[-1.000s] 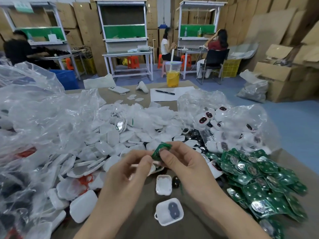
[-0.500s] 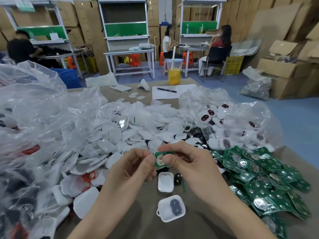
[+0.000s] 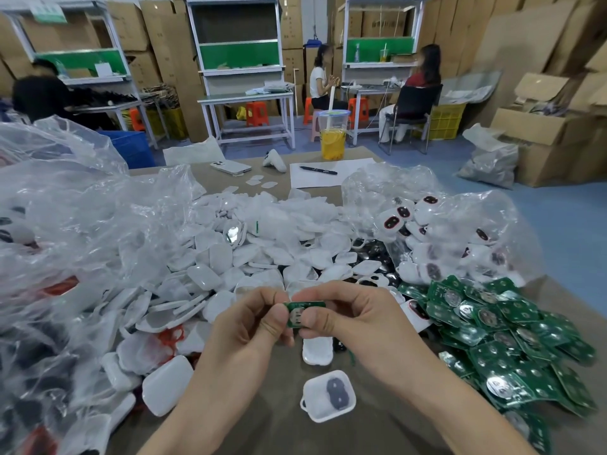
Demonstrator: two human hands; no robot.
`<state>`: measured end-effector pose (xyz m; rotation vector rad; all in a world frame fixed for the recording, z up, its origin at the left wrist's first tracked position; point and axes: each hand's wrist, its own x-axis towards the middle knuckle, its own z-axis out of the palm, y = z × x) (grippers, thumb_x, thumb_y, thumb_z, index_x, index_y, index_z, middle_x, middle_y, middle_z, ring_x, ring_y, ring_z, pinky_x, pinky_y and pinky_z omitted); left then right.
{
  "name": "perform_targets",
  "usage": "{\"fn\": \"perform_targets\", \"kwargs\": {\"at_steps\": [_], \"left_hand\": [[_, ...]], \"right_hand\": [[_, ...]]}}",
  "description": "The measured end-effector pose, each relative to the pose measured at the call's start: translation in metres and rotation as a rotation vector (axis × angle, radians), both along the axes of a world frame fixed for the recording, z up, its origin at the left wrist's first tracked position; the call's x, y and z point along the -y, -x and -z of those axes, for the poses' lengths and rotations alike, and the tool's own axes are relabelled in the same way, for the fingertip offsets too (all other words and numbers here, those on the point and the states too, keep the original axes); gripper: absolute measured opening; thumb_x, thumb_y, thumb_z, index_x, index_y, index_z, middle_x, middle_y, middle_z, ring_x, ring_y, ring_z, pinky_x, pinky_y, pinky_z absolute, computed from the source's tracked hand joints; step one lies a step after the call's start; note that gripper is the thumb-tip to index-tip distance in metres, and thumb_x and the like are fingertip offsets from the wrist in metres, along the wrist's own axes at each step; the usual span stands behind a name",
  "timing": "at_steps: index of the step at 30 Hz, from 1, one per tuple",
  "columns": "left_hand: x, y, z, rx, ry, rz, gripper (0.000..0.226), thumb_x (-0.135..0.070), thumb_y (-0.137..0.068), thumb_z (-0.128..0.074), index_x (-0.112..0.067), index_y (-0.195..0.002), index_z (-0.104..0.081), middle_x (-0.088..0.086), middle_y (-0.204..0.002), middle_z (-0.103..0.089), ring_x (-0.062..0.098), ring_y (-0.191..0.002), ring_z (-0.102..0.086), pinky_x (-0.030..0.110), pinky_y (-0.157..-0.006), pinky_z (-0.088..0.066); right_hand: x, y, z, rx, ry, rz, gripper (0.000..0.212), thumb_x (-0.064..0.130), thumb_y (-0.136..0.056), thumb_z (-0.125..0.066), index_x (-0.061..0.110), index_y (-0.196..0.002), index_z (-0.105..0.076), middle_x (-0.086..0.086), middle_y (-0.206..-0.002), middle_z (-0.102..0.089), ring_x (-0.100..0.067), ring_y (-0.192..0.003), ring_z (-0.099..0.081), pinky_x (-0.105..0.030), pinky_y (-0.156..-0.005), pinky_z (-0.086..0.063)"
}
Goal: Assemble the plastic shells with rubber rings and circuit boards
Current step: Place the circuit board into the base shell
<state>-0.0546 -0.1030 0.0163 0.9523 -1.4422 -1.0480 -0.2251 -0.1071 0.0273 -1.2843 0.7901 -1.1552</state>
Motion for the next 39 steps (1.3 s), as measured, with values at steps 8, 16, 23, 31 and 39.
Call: {"fn": "perform_targets", "kwargs": {"at_steps": [8,16,23,31,39], "left_hand": [[0.000,0.001,0.006,-0.024,-0.024,-0.013,0.017,-0.029,-0.087,-0.059,-0.019,-0.075,-0.066,0.003,-0.066,-0.062,0.016,-0.068,-0.058,0.018,-0.067,-0.047],[-0.005,0.006,0.007,-0.053,-0.003,0.019,0.017,-0.032,-0.088,-0.058,-0.022,-0.079,-0.068,0.004,-0.073,-0.065,0.019,-0.072,-0.060,0.029,-0.073,-0.049],[-0.003,0.005,-0.001,-0.060,0.004,-0.041,0.018,-0.031,-0.095,-0.060,-0.024,-0.080,-0.066,0.000,-0.070,-0.063,0.014,-0.065,-0.057,0.017,-0.065,-0.049],[0.078,-0.020,-0.068,0.442,0.240,-0.363,0.017,-0.030,-0.102,-0.056,-0.036,-0.115,-0.064,-0.001,-0.093,-0.070,0.010,-0.077,-0.064,0.025,-0.071,-0.052],[0.060,-0.021,-0.054,0.541,0.198,-0.302,0.027,-0.033,-0.100,-0.056,-0.028,-0.126,-0.063,-0.018,-0.102,-0.069,-0.004,-0.095,-0.064,0.014,-0.081,-0.051]], "right_hand": [[-0.003,-0.004,-0.002,0.001,-0.001,0.011,0.024,0.003,-0.085,-0.074,0.026,-0.088,-0.082,-0.005,-0.085,-0.078,-0.015,-0.078,-0.075,-0.019,-0.075,-0.057],[-0.002,-0.001,-0.005,-0.034,0.018,0.031,0.024,0.008,-0.084,-0.071,0.029,-0.081,-0.080,0.000,-0.079,-0.077,-0.018,-0.072,-0.075,-0.020,-0.071,-0.057],[0.004,0.007,-0.007,0.062,0.029,0.151,0.019,0.028,-0.071,-0.075,0.028,-0.089,-0.081,-0.004,-0.087,-0.078,-0.016,-0.072,-0.074,-0.019,-0.069,-0.057],[0.011,0.017,-0.004,0.193,-0.064,0.251,0.030,0.035,-0.066,-0.078,0.025,-0.094,-0.081,-0.001,-0.081,-0.073,-0.014,-0.066,-0.069,-0.022,-0.063,-0.057],[0.009,0.018,0.000,0.192,-0.126,0.199,0.030,0.021,-0.076,-0.072,0.026,-0.105,-0.079,-0.006,-0.094,-0.076,-0.019,-0.079,-0.073,-0.024,-0.076,-0.059]]}}
